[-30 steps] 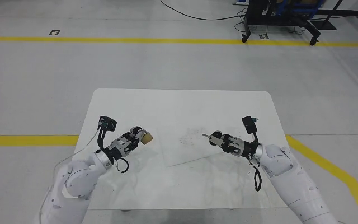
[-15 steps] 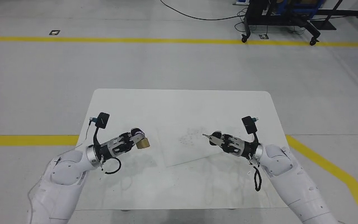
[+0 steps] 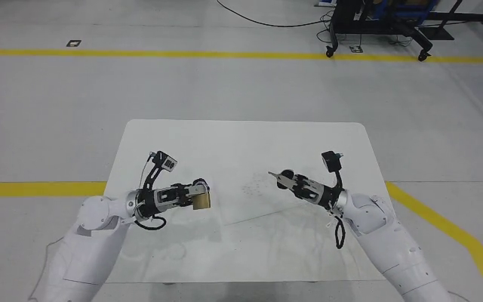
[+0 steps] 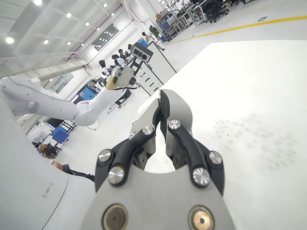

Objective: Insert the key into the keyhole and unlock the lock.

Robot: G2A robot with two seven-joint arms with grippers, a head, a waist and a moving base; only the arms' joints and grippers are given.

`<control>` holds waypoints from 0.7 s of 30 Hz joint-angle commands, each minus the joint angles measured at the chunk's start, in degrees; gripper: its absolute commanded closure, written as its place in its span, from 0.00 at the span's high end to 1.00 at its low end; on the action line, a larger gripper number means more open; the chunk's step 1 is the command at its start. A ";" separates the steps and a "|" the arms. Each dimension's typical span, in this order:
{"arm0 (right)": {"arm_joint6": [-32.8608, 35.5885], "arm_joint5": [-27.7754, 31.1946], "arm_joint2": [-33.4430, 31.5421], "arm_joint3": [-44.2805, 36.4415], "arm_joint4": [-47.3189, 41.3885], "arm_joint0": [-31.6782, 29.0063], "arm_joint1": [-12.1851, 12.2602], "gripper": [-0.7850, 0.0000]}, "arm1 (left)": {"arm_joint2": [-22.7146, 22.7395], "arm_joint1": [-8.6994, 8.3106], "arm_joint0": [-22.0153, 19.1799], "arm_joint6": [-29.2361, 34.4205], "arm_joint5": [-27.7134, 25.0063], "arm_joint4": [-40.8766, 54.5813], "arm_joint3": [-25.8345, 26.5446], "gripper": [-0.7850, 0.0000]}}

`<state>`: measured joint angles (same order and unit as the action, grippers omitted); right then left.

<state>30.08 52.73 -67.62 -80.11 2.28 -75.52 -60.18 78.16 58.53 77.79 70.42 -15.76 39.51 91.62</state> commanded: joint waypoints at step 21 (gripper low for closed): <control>2.96 -7.89 2.26 -3.78 -6.14 -0.45 -0.24 0.00 | -10.05 1.62 -11.41 -18.12 25.28 -7.37 -2.34 0.00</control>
<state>33.04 44.85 -65.35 -83.94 -3.93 -75.99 -60.42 68.07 60.15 66.31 52.25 9.53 31.96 89.30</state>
